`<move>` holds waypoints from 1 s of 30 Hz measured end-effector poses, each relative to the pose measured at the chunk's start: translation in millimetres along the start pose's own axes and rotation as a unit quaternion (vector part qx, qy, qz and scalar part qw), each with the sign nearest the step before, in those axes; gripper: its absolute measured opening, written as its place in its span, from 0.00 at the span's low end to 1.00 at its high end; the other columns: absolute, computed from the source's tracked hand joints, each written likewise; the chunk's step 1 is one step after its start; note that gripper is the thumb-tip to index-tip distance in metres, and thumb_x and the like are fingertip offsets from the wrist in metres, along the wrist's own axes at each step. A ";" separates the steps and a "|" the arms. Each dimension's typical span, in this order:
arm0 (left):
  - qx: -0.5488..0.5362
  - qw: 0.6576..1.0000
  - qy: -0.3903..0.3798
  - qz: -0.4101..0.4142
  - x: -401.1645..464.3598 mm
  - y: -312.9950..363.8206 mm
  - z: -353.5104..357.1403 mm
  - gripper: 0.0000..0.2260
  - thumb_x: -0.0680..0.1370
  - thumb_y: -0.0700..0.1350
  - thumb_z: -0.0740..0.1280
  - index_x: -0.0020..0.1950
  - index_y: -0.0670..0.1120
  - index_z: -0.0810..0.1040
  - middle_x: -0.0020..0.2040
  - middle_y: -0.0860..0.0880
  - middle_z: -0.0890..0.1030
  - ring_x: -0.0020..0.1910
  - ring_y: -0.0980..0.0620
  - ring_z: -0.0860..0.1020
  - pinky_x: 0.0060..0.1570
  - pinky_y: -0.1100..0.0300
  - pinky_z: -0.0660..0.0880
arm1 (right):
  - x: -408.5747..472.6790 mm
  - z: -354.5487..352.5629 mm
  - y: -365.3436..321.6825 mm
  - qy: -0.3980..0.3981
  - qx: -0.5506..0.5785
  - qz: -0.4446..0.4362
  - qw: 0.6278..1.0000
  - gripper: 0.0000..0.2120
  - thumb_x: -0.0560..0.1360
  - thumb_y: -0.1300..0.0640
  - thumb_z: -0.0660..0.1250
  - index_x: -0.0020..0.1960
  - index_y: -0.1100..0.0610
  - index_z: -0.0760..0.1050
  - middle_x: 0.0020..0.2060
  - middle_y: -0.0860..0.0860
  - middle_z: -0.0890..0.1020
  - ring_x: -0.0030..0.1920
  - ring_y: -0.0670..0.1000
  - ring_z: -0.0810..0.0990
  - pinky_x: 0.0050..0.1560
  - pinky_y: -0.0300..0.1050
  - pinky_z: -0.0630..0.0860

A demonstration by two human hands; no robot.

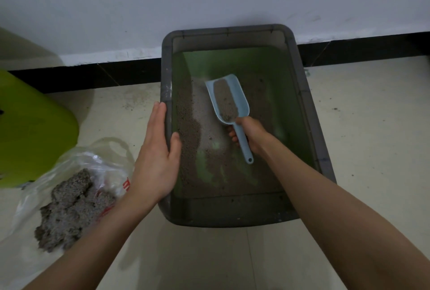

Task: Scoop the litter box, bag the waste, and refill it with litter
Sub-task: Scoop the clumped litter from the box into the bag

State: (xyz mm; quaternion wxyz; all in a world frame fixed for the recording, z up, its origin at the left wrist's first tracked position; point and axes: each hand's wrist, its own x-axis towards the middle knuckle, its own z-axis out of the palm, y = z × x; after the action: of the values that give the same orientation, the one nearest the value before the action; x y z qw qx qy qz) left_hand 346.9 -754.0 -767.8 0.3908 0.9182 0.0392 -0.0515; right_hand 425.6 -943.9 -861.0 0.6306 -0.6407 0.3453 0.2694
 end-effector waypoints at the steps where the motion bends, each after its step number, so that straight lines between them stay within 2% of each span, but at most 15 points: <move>1: -0.002 1.000 0.000 -0.001 -0.2 0.3 0.0 0.26 0.81 0.46 0.55 0.77 0.52 0.47 0.77 0.56 0.49 0.74 0.59 0.50 0.70 0.64 0.50 | -3.4 0.3 1.3 -0.004 -0.020 0.016 1.000 0.13 0.80 0.58 0.55 0.42 0.62 0.72 0.33 0.55 0.75 0.31 0.50 0.72 0.30 0.42 0.69; 4: -0.005 1.000 0.000 -0.002 -0.7 0.9 -0.1 0.26 0.81 0.46 0.55 0.77 0.52 0.47 0.77 0.56 0.49 0.75 0.59 0.51 0.70 0.63 0.50 | -9.6 4.2 4.1 -0.017 -0.027 0.048 0.998 0.13 0.80 0.58 0.53 0.43 0.63 0.71 0.32 0.55 0.73 0.30 0.51 0.71 0.29 0.43 0.68; 9: -0.003 1.000 -0.002 -0.002 -0.7 0.8 0.2 0.26 0.81 0.46 0.54 0.77 0.52 0.46 0.77 0.56 0.49 0.74 0.60 0.50 0.69 0.65 0.49 | -11.4 11.5 -9.0 -0.028 -0.016 0.044 0.999 0.11 0.81 0.58 0.52 0.53 0.65 0.68 0.33 0.55 0.72 0.30 0.50 0.69 0.28 0.42 0.67; 12: -0.004 1.000 0.001 0.000 0.5 -0.3 1.4 0.26 0.81 0.46 0.54 0.77 0.52 0.46 0.77 0.56 0.48 0.73 0.62 0.49 0.69 0.65 0.49 | -10.8 17.7 -22.1 -0.023 -0.020 0.037 0.999 0.08 0.81 0.59 0.52 0.53 0.64 0.65 0.32 0.55 0.71 0.29 0.50 0.69 0.28 0.42 0.66; 16: -0.009 1.000 0.000 0.006 1.3 -2.2 1.5 0.26 0.81 0.46 0.54 0.77 0.52 0.47 0.77 0.56 0.49 0.74 0.60 0.50 0.70 0.63 0.50 | -3.8 30.3 -31.5 -0.021 -0.006 0.027 0.999 0.09 0.81 0.58 0.52 0.52 0.64 0.65 0.31 0.55 0.71 0.29 0.50 0.68 0.28 0.42 0.66; 20: -0.010 1.000 -0.002 0.004 0.9 -2.3 0.8 0.26 0.81 0.47 0.54 0.76 0.53 0.46 0.77 0.57 0.48 0.71 0.66 0.48 0.69 0.66 0.49 | 4.8 41.3 -27.0 -0.034 0.041 0.020 0.998 0.10 0.81 0.58 0.53 0.51 0.64 0.68 0.32 0.55 0.73 0.29 0.50 0.70 0.29 0.42 0.68; 23: -0.013 1.000 -0.003 0.006 1.3 -3.0 1.5 0.26 0.81 0.47 0.54 0.76 0.54 0.46 0.77 0.57 0.48 0.73 0.64 0.49 0.70 0.64 0.51 | 7.2 45.5 -21.0 -0.061 0.096 0.028 0.993 0.11 0.81 0.57 0.53 0.50 0.64 0.69 0.34 0.55 0.74 0.31 0.50 0.71 0.31 0.42 0.70; 25: -0.012 1.000 -0.003 0.007 1.7 -3.5 1.7 0.26 0.81 0.47 0.54 0.76 0.54 0.46 0.77 0.57 0.48 0.73 0.63 0.50 0.71 0.62 0.52 | 5.8 45.5 -17.4 -0.073 0.112 0.026 0.991 0.10 0.82 0.58 0.53 0.53 0.64 0.68 0.34 0.55 0.74 0.32 0.50 0.72 0.33 0.42 0.71; 30: -0.006 1.000 -0.009 0.012 1.4 -3.8 1.4 0.27 0.81 0.48 0.54 0.76 0.54 0.45 0.77 0.58 0.47 0.70 0.67 0.48 0.68 0.66 0.50 | 1.3 39.5 -10.1 -0.089 0.129 0.002 0.988 0.10 0.82 0.57 0.53 0.56 0.63 0.67 0.35 0.55 0.75 0.34 0.49 0.73 0.37 0.43 0.72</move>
State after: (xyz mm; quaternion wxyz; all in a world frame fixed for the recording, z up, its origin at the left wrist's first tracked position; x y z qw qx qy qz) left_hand 347.8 -752.3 -771.5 0.3971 0.9158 0.0251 -0.0547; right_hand 437.9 -905.1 -858.1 0.7356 -0.5267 0.3210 0.2801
